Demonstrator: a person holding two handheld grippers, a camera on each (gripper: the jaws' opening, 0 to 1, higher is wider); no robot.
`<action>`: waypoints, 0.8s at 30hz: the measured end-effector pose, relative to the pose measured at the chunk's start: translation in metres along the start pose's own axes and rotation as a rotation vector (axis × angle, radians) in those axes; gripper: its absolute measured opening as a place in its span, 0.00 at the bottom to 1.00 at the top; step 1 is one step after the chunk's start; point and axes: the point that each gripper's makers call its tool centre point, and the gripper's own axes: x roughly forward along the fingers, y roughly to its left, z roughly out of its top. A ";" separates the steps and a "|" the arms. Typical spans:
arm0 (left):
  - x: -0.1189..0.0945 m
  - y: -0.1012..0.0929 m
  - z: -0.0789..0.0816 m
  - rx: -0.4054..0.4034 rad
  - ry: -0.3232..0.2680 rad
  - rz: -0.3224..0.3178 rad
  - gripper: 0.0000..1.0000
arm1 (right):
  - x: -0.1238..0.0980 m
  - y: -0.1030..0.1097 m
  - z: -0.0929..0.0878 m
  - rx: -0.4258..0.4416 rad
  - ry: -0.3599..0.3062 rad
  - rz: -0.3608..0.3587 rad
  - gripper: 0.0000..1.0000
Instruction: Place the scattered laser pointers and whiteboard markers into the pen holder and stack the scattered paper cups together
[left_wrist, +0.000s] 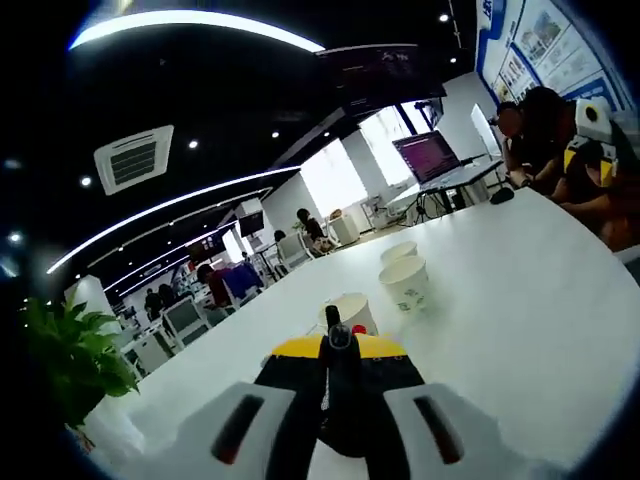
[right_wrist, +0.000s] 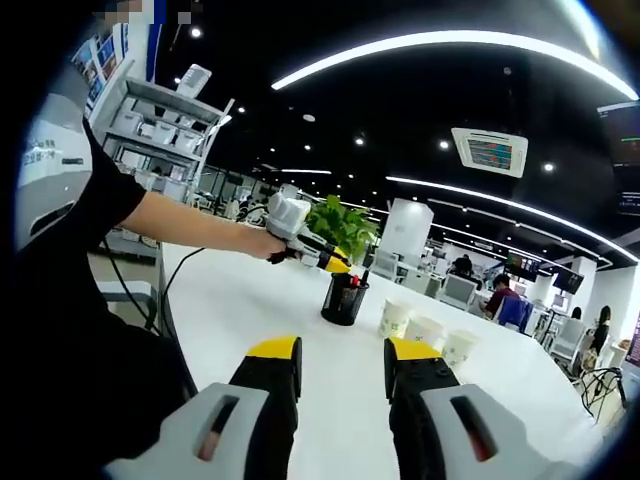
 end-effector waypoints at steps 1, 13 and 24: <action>0.000 -0.001 0.000 0.010 0.006 0.001 0.12 | 0.000 0.000 0.000 0.000 -0.001 0.001 0.36; -0.001 -0.005 -0.007 -0.023 0.044 -0.003 0.17 | -0.002 -0.002 -0.001 0.012 -0.003 -0.009 0.36; -0.014 0.004 0.017 -0.093 -0.034 0.041 0.24 | -0.001 -0.002 0.001 0.011 -0.007 -0.008 0.36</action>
